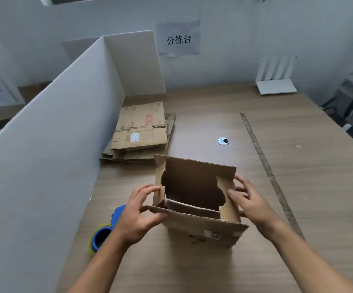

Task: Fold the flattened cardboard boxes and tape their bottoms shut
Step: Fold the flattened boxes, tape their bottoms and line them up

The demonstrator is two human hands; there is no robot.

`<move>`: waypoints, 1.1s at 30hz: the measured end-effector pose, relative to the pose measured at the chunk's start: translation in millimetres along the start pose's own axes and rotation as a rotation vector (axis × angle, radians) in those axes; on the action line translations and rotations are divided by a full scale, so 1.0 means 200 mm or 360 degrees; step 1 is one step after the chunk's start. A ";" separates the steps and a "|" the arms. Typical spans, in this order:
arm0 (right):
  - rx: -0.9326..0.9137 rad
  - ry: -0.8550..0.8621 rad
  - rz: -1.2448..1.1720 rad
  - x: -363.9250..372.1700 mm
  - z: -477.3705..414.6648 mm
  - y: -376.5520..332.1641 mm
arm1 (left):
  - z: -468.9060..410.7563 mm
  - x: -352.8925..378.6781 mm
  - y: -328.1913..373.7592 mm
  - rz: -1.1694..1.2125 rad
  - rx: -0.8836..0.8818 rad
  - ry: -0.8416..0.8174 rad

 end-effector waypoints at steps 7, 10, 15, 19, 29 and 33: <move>-0.0125 0.0155 0.0104 -0.03 -0.05 0.02 | -0.04 0.04 -0.01 -0.0164 -0.0108 0.0013; -0.0063 0.0075 -0.0054 -0.05 -0.05 -0.01 | -0.06 0.03 -0.03 -0.0301 -0.0226 0.0267; -0.0107 -0.0127 -0.0158 -0.07 -0.04 -0.06 | -0.10 0.08 -0.03 -0.0283 -0.0213 0.0303; -0.0285 0.0114 0.0221 -0.01 -0.09 -0.06 | -0.21 0.11 -0.05 -0.0424 -0.0129 0.0140; -0.0310 0.0397 0.0353 -0.07 -0.31 -0.06 | -0.26 0.19 -0.10 -0.0536 -0.0180 0.0080; -0.0335 0.0364 0.0431 -0.05 -0.37 -0.11 | -0.32 0.19 -0.14 -0.0579 -0.0216 0.0054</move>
Point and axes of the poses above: each hand's wrist, its own z-axis away from the middle knuckle, its own x-axis out of the palm, y = z × x, the point moved 7 cm from there along -z, towards the middle knuckle, and after that the axes turned 12 degrees about x, right-handed, at the moved point
